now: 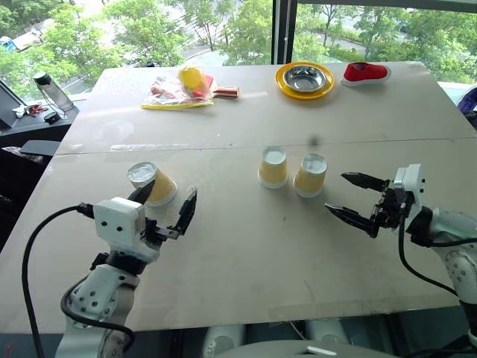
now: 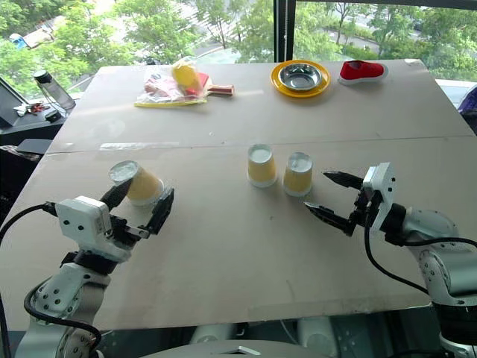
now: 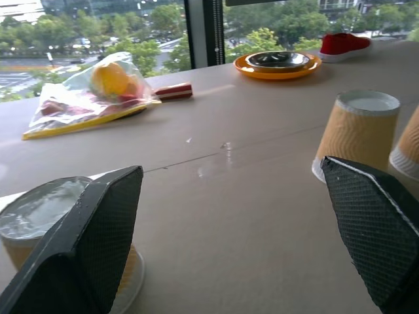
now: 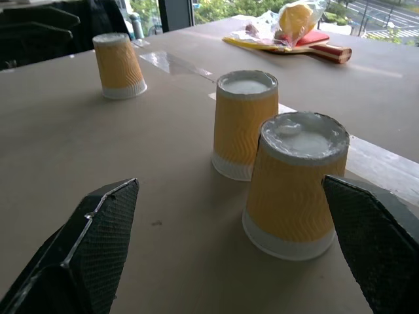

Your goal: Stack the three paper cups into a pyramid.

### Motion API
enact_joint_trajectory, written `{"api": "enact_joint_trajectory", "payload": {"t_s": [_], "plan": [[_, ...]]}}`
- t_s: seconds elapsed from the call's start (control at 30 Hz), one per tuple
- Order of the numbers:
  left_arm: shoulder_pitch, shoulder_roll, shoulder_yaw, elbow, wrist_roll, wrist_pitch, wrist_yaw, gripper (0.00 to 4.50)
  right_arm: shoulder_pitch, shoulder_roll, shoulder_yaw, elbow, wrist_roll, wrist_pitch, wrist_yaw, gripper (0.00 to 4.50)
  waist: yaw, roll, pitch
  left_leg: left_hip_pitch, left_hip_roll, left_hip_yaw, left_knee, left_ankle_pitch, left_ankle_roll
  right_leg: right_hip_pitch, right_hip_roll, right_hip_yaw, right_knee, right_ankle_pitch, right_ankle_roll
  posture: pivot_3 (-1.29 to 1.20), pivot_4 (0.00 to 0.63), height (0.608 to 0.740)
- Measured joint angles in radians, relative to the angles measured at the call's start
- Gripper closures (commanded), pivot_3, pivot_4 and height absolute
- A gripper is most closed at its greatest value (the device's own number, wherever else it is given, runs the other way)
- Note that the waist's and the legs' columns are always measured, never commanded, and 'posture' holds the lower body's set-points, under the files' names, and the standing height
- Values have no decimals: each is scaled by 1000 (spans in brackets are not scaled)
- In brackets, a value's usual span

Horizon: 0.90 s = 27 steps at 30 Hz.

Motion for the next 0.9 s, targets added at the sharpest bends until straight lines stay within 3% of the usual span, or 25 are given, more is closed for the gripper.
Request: {"api": "enact_joint_trajectory", "payload": {"t_s": [0.17, 0.4, 0.57, 0.67, 0.73, 0.8, 0.9], "plan": [[-6, 202, -37, -62, -215, 94, -223, 0, -85, 139, 61, 80, -71, -37, -109, 76, -4, 2, 1, 1, 1, 0, 0, 0, 0, 0, 1, 0, 2, 0, 0, 0, 150, 740], [-106, 436, 32, -74, -383, 231, -332, 0, -210, 255, 113, 275, -187, -131, -186, 76, -4, 2, 1, 1, 0, 0, 0, 0, 0, -1, 1, 0, 2, 0, 0, 0, 150, 740], [-141, 478, 91, -76, -452, 276, -337, 0, -244, 283, 125, 355, -215, -172, -190, 76, -4, 2, 1, 1, 0, 0, -1, 0, 0, -1, 1, 1, 1, 0, 0, 0, 150, 740], [-138, 478, 97, -76, -455, 285, -336, 0, -256, 285, 129, 369, -215, -193, -175, 879, -5, 3, 1, 1, 0, 0, -1, 0, 0, -1, 1, 1, 1, 0, 0, 0, 150, 740], [-134, 471, 105, -75, -455, 286, -332, 0, -265, 291, 130, 380, -215, -206, -164, 1837, -6, 3, 1, 1, 1, 0, -1, 0, 0, -1, 1, 0, 1, 0, 0, 0, 150, 740], [-123, 465, 117, -74, -451, 286, -331, 0, -274, 305, 131, 394, -215, -210, -157, 2411, -6, 3, 1, 1, 1, 0, -1, 0, 0, -1, 1, 0, 2, 0, 0, 0, 150, 740], [-107, 453, 130, -70, -442, 285, -326, 0, -296, 317, 141, 410, -216, -215, -147, 2414, -6, 3, 1, 1, 1, 0, -1, 0, 0, -1, 1, 0, 2, 0, 0, 0, 150, 740]]}}
